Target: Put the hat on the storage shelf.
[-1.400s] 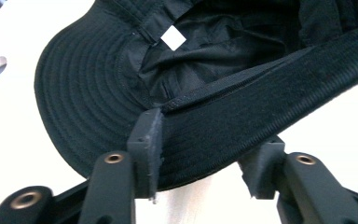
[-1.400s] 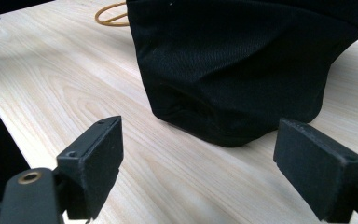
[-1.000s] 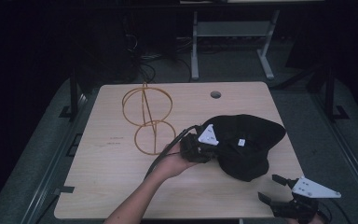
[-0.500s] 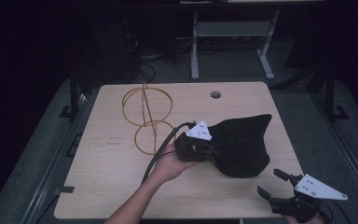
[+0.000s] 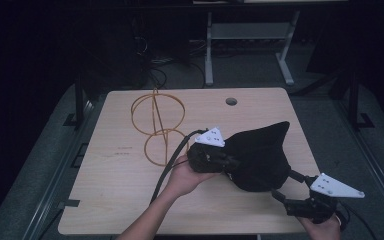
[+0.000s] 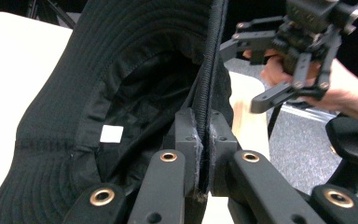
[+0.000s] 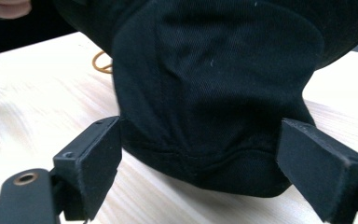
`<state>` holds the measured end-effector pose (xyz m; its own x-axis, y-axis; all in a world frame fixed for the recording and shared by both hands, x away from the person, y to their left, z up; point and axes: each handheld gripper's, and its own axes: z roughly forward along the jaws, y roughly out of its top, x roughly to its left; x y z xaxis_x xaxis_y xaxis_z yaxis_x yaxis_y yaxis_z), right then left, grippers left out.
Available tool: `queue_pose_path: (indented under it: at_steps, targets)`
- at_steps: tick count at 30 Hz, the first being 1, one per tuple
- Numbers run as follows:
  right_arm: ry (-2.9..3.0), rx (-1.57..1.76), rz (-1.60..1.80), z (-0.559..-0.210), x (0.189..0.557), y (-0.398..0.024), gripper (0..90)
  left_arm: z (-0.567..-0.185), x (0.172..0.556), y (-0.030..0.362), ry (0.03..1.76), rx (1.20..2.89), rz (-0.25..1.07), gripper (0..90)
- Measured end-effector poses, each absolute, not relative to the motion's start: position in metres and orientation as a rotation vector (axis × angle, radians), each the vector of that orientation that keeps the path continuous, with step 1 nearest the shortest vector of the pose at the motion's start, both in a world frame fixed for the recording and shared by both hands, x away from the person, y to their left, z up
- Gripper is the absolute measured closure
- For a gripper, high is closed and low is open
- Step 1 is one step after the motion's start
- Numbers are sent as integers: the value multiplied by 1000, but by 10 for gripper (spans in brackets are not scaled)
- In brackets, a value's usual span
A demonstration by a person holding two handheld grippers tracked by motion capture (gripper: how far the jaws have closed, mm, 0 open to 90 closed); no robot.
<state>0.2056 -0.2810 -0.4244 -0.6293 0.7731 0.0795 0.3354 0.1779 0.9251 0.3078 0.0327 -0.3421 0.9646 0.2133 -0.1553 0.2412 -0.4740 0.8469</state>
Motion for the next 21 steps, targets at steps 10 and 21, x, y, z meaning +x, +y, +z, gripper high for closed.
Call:
queue_pose_path:
  at_steps: [10, 21]
  targets:
    - [2055, 1016, 1496, -439, 214, -277, 377, -342, 307, 29, 314, 2064, -57, 857]
    - [2107, 965, 1475, -446, 222, -270, 776, -341, 303, 25, 292, 2078, -45, 856]
